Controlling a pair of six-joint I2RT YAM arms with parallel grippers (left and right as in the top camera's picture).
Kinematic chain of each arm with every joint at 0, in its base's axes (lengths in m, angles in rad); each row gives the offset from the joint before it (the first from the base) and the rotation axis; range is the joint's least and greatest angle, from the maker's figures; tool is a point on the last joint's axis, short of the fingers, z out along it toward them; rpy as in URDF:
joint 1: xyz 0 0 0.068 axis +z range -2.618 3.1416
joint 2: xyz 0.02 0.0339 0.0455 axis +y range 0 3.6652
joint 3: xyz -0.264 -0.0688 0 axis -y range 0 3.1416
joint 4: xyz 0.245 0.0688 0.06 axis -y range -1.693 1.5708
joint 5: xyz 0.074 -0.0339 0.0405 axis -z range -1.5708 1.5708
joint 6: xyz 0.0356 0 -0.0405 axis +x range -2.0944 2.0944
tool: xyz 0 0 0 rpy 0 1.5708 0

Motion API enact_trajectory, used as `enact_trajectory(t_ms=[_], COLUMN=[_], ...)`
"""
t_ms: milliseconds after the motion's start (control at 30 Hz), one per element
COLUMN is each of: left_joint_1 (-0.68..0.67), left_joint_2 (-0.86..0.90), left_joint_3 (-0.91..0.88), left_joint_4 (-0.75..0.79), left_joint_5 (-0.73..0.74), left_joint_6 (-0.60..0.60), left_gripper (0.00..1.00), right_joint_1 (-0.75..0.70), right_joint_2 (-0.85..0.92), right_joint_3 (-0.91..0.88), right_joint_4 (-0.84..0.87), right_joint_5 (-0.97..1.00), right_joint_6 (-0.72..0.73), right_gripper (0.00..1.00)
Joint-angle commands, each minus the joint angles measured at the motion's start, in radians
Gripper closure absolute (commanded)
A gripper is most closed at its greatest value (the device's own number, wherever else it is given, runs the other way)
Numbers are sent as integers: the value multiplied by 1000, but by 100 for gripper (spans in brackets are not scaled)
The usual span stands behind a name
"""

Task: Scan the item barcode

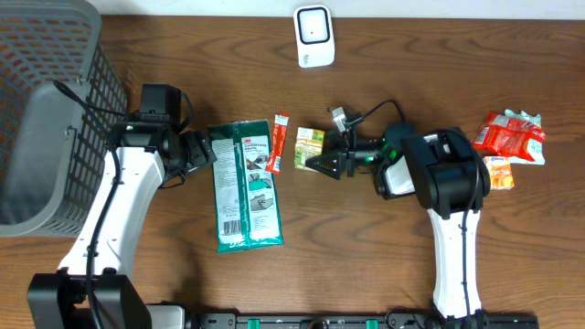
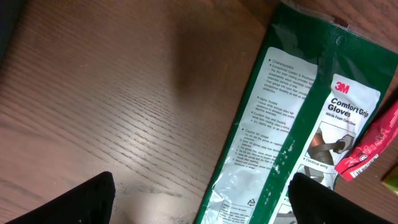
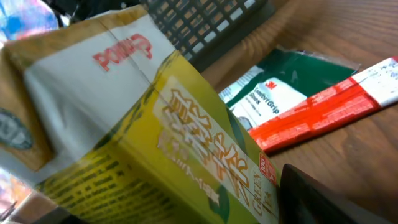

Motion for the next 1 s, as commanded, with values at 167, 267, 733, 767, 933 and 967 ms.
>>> enact_trajectory(t_ms=[167,267,733,767,933,967], left_joint_1=[2,2,2,2,2,2], left_joint_2=[-1,-1,-1,-1,-1,-1], left_joint_3=[8,8,8,8,8,8], left_joint_4=[-3,-3,-3,-3,-3,-3], left_joint_5=[-13,-13,-13,-13,-13,-13], left_joint_6=[9,9,9,9,9,9], left_gripper=[10,10,10,10,10,10], right_joint_1=[59,73,76,76,75,75], right_joint_2=[-4,-4,-4,-4,-19,-24], right_joint_3=[-93,-116,-134,-134,-134,-134], right_joint_4=[41,41,41,41,40,36], right_joint_5=[162,208,247,247,252,256], right_joint_6=[12,-2,-76,-76,-75,-75], right_gripper=[27,27,50,51,55,56])
